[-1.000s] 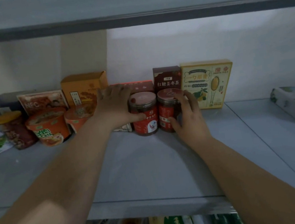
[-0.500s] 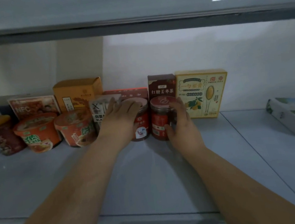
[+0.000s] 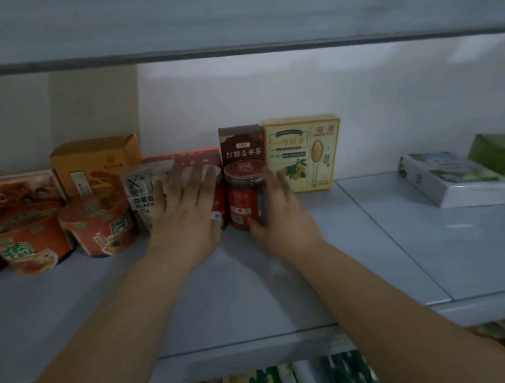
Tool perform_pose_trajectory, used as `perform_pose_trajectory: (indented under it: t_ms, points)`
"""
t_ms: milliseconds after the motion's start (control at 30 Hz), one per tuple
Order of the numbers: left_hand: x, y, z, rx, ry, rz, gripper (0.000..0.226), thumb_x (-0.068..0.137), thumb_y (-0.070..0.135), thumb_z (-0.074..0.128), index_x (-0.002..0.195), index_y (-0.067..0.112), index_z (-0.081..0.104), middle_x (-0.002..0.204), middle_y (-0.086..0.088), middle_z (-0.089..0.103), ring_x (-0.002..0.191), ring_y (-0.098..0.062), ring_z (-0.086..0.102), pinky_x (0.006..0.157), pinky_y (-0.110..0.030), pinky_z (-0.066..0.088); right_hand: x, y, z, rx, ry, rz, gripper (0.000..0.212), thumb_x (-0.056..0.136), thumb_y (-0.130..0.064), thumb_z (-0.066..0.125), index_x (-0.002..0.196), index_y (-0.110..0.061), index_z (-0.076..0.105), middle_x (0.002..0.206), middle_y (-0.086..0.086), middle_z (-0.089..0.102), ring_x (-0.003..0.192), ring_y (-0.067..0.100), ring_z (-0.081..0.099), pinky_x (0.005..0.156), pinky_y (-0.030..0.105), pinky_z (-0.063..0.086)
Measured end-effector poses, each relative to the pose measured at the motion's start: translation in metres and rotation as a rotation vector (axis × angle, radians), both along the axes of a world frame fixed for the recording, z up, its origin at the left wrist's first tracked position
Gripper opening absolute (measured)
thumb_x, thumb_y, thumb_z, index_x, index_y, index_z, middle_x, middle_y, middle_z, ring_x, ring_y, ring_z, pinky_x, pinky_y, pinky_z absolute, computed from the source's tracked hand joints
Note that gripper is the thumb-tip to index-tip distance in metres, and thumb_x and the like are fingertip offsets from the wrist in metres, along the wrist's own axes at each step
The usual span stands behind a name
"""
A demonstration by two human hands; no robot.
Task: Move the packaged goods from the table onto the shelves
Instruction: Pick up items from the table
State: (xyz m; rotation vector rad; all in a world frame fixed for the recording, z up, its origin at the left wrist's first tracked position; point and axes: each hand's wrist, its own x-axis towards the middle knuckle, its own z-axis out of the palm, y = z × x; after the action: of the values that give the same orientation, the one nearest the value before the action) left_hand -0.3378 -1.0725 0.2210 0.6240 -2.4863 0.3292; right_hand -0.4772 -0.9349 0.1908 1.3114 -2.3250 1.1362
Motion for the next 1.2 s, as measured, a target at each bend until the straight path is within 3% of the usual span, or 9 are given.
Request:
perform_pose_trajectory:
  t_ms: [100, 200, 300, 433, 633, 800, 933, 1067, 1200]
  points:
    - [0.012, 0.027, -0.003, 0.016, 0.06, -0.158, 0.094, 0.087, 0.047, 0.057, 0.162, 0.019, 0.009, 0.168, -0.008, 0.011, 0.155, -0.036, -0.002, 0.123, -0.058, 0.004, 0.014, 0.034, 0.015, -0.009, 0.159, 0.005, 0.087, 0.089, -0.051, 0.051, 0.162, -0.024, 0.01, 0.167, 0.01, 0.017, 0.155, 0.029, 0.011, 0.12, 0.05, 0.029]
    - [0.014, 0.059, -0.014, 0.001, 0.029, -0.23, 0.087, 0.091, 0.06, 0.035, 0.162, 0.02, 0.005, 0.17, -0.002, -0.003, 0.155, -0.033, -0.006, 0.122, -0.055, 0.006, 0.019, 0.077, 0.003, 0.099, 0.308, -0.064, 0.087, 0.088, -0.053, 0.044, 0.161, -0.016, 0.014, 0.168, 0.011, 0.015, 0.155, 0.029, 0.009, 0.124, 0.046, 0.018]
    - [0.014, 0.099, -0.03, 0.078, -0.024, -0.331, 0.085, 0.093, 0.063, 0.031, 0.162, 0.02, 0.007, 0.17, -0.002, -0.004, 0.155, -0.03, -0.01, 0.123, -0.054, 0.005, 0.03, 0.125, -0.021, 0.199, 0.304, -0.12, 0.087, 0.089, -0.049, 0.05, 0.16, -0.011, 0.017, 0.167, 0.016, 0.014, 0.155, 0.034, 0.007, 0.123, 0.055, 0.02]
    - [0.01, 0.153, -0.05, 0.127, -0.07, -0.441, 0.083, 0.094, 0.064, 0.031, 0.162, 0.02, 0.01, 0.17, -0.002, 0.003, 0.156, -0.028, -0.009, 0.124, -0.054, 0.007, 0.044, 0.189, -0.046, 0.235, 0.303, -0.183, 0.084, 0.09, -0.045, 0.056, 0.159, -0.012, 0.02, 0.166, 0.018, 0.017, 0.154, 0.036, 0.009, 0.121, 0.056, 0.024]
    - [-0.005, 0.256, -0.059, 0.186, -0.211, -0.544, 0.085, 0.086, 0.069, 0.007, 0.155, 0.03, -0.023, 0.162, 0.008, -0.03, 0.147, -0.021, -0.036, 0.121, -0.043, -0.02, 0.053, 0.293, -0.057, 0.302, 0.284, -0.297, 0.08, 0.091, -0.05, 0.047, 0.156, -0.01, 0.026, 0.162, 0.021, 0.025, 0.153, 0.039, 0.015, 0.119, 0.059, 0.028]
    - [-0.024, 0.364, -0.076, 0.066, -0.223, -0.691, 0.082, 0.095, 0.063, 0.026, 0.16, 0.019, 0.006, 0.168, -0.01, 0.011, 0.155, -0.035, 0.002, 0.122, -0.049, 0.001, 0.065, 0.413, -0.07, 0.331, 0.23, -0.431, 0.078, 0.092, -0.047, 0.047, 0.157, -0.011, 0.026, 0.164, 0.016, 0.023, 0.154, 0.034, 0.013, 0.121, 0.056, 0.024]
    - [-0.034, 0.466, -0.094, 0.069, -0.269, -0.854, 0.08, 0.096, 0.06, 0.03, 0.162, 0.019, 0.01, 0.168, -0.01, 0.013, 0.155, -0.034, 0.004, 0.124, -0.049, 0.002, 0.082, 0.525, -0.094, 0.366, 0.149, -0.591, 0.081, 0.093, -0.047, 0.05, 0.16, -0.015, 0.018, 0.168, 0.011, 0.013, 0.156, 0.029, 0.005, 0.124, 0.049, 0.013]
    - [-0.041, 0.572, -0.119, 0.104, -0.377, -1.009, 0.079, 0.095, 0.058, 0.035, 0.16, 0.018, 0.016, 0.166, -0.014, 0.021, 0.154, -0.039, 0.01, 0.123, -0.056, 0.016, 0.11, 0.627, -0.12, 0.333, 0.073, -0.768, 0.076, 0.088, -0.041, 0.048, 0.154, -0.008, 0.033, 0.161, 0.018, 0.031, 0.151, 0.037, 0.022, 0.117, 0.058, 0.03]
    - [-0.038, 0.678, -0.144, 0.111, -0.462, -1.24, 0.077, 0.093, 0.053, 0.04, 0.156, 0.011, 0.032, 0.16, -0.018, 0.032, 0.15, -0.042, 0.023, 0.117, -0.061, 0.028, 0.154, 0.72, -0.148, 0.331, -0.002, -0.976, 0.073, 0.083, -0.029, 0.061, 0.15, -0.005, 0.043, 0.154, 0.022, 0.041, 0.146, 0.042, 0.033, 0.111, 0.055, 0.04]
